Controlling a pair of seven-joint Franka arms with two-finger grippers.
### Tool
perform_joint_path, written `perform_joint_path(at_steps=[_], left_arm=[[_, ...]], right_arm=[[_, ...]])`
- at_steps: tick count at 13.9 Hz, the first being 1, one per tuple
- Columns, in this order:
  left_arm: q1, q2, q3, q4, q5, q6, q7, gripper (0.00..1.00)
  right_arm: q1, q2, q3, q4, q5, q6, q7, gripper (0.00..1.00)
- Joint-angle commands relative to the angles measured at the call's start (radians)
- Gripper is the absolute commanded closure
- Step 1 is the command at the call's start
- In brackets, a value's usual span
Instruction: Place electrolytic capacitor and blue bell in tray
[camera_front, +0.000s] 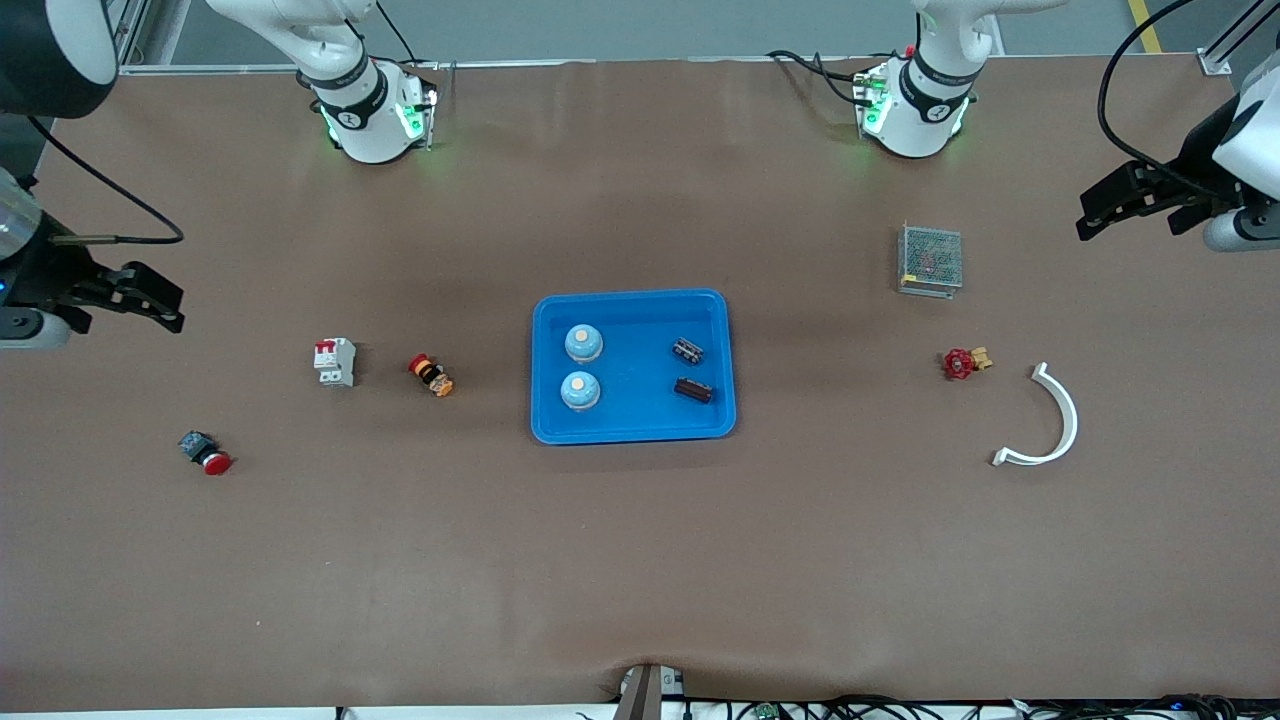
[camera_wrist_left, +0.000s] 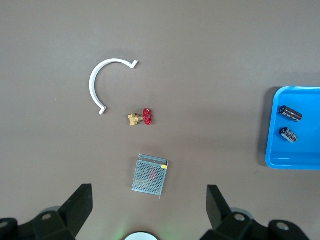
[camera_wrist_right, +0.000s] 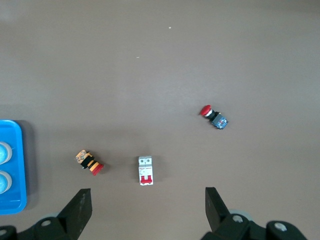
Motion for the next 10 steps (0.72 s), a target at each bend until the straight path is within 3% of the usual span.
perform_joint_path(at_steps=[1,10], left_arm=[[0.015,-0.036,-0.015,-0.039,0.018,0.012,-0.016,0.0],[0.013,-0.031,-0.015,-0.044,0.018,0.029,-0.016,0.0]], right_arm=[[-0.028,0.006,-0.003,0.034,0.019,-0.02,-0.01,0.0],[-0.026,0.006,-0.028,0.065,0.018,-0.042,-0.008,0.0]])
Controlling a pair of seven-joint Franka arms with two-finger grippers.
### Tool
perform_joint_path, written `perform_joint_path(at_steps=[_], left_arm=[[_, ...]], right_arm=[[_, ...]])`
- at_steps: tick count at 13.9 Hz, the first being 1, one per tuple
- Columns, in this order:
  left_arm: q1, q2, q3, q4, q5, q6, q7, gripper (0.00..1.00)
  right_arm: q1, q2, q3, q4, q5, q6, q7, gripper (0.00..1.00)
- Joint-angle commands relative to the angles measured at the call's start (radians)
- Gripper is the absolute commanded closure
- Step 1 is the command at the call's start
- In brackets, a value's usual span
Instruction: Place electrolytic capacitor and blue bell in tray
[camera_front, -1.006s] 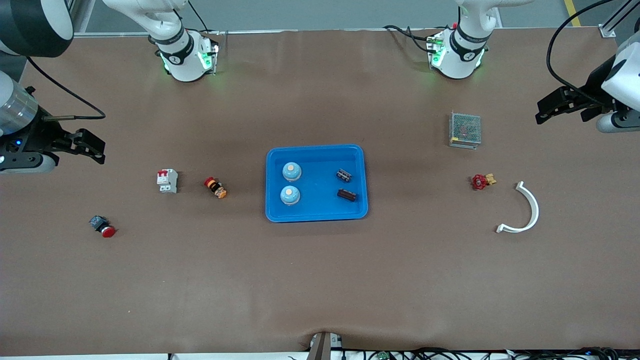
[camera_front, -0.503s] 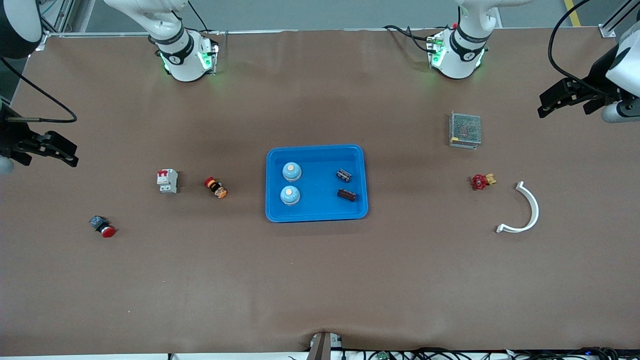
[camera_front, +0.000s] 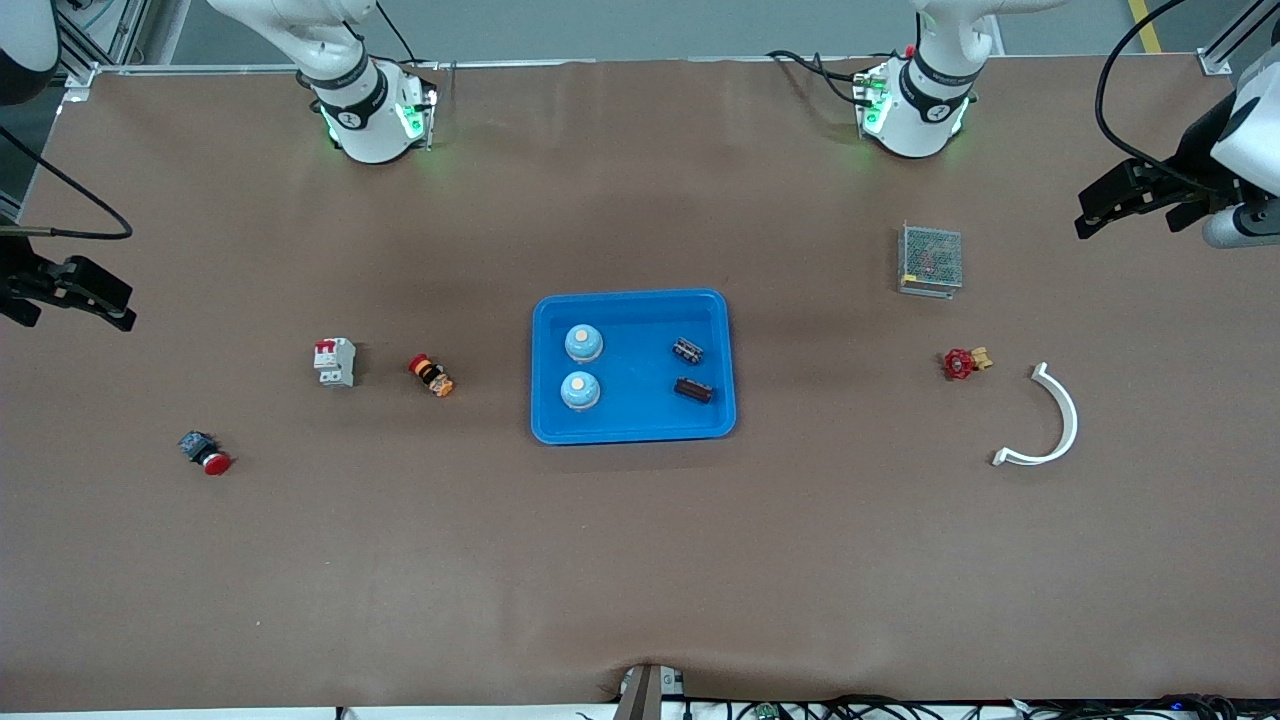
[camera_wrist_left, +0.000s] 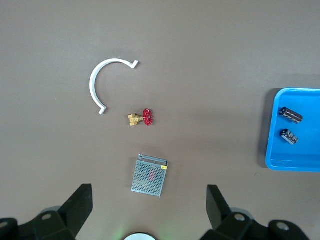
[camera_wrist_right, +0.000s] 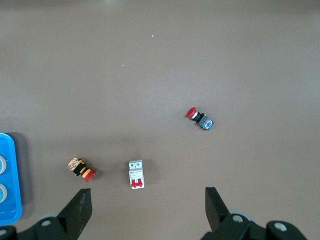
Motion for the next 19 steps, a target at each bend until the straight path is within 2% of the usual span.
perform_joint_path(at_steps=[1,7,10,14,17,19], left_arm=[[0.013,-0.023,-0.015,-0.029,0.018,0.015,-0.011,0.0],[0.01,-0.01,-0.027,-0.015,0.071,-0.002,0.015,0.0],[0.01,-0.003,-0.029,-0.001,0.071,0.0,0.021,0.0],[0.011,-0.003,-0.03,-0.001,0.04,0.003,0.038,0.0],[0.019,-0.002,-0.021,0.001,-0.023,0.008,0.033,0.0],[0.021,-0.002,-0.018,0.002,-0.025,0.006,0.032,0.0]], right_arm=[[-0.007,0.006,-0.007,0.024,0.019,-0.022,-0.009,0.0],[0.022,0.006,-0.047,0.027,0.019,-0.062,-0.012,0.0],[0.119,0.005,-0.134,0.027,0.019,-0.069,-0.01,0.0],[0.113,0.009,-0.131,0.027,0.023,-0.075,-0.012,0.0],[0.097,0.009,-0.136,0.024,0.159,-0.079,-0.01,0.0],[0.096,0.011,-0.136,0.019,0.165,-0.094,-0.012,0.0]])
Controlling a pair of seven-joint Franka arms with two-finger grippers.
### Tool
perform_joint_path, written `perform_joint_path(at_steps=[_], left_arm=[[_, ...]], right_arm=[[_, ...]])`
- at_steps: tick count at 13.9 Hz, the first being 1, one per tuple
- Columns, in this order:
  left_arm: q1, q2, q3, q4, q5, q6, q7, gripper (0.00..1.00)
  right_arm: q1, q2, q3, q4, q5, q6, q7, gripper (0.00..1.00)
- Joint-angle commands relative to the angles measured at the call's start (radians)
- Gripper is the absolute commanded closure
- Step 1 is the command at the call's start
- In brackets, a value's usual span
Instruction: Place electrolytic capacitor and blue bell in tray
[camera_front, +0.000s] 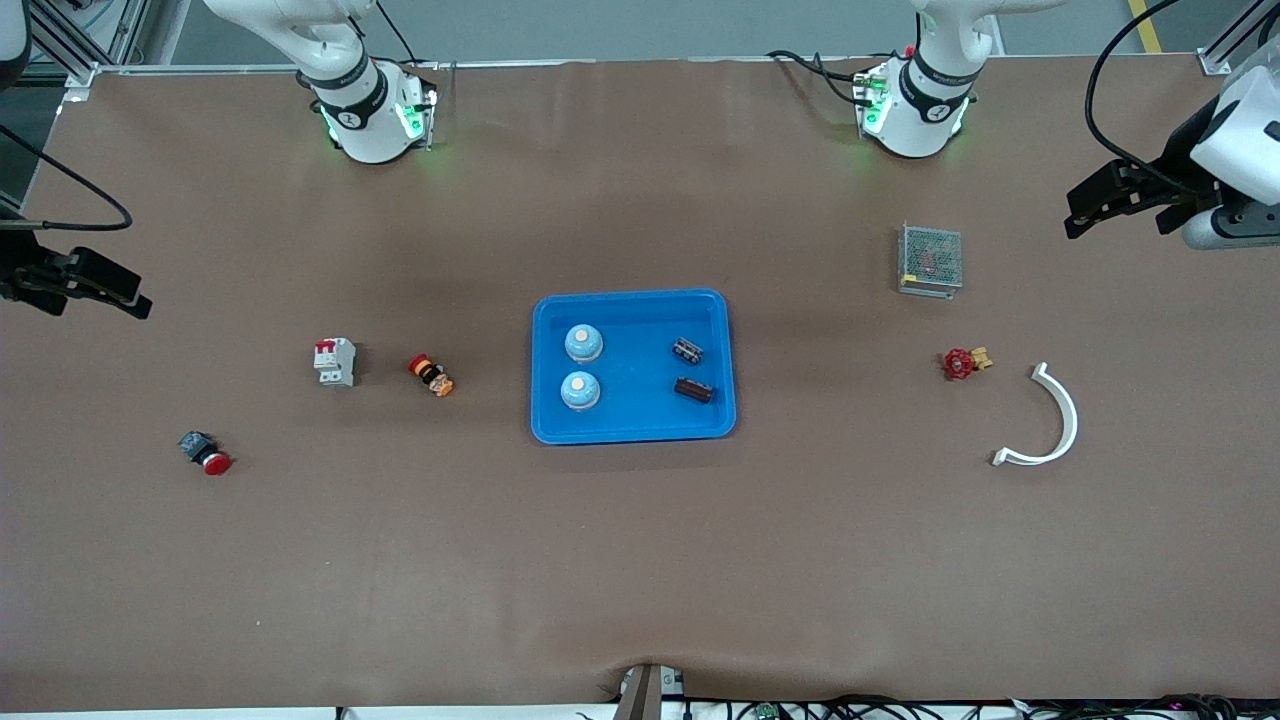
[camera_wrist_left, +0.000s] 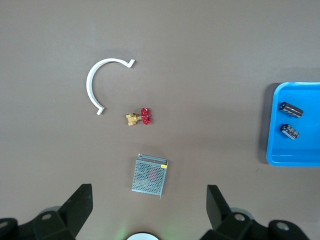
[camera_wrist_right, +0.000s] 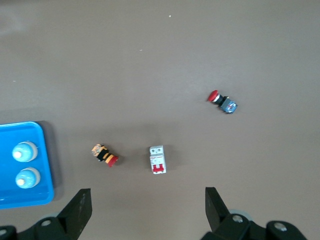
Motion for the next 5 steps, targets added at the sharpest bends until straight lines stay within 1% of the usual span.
perform_joint_path(at_steps=[1,3,5], left_arm=[[0.012,-0.002,-0.001,0.014,-0.013,0.003,0.01,0.0],[0.009,-0.002,-0.002,0.015,-0.01,0.001,0.004,0.0],[0.009,-0.002,-0.002,0.015,-0.01,-0.002,0.004,0.0]], right_arm=[[-0.002,0.01,-0.008,0.014,0.031,-0.042,-0.011,0.0],[0.001,0.013,-0.008,0.016,0.031,-0.08,-0.047,0.0],[-0.001,0.015,-0.008,0.014,0.031,-0.088,-0.086,0.0]])
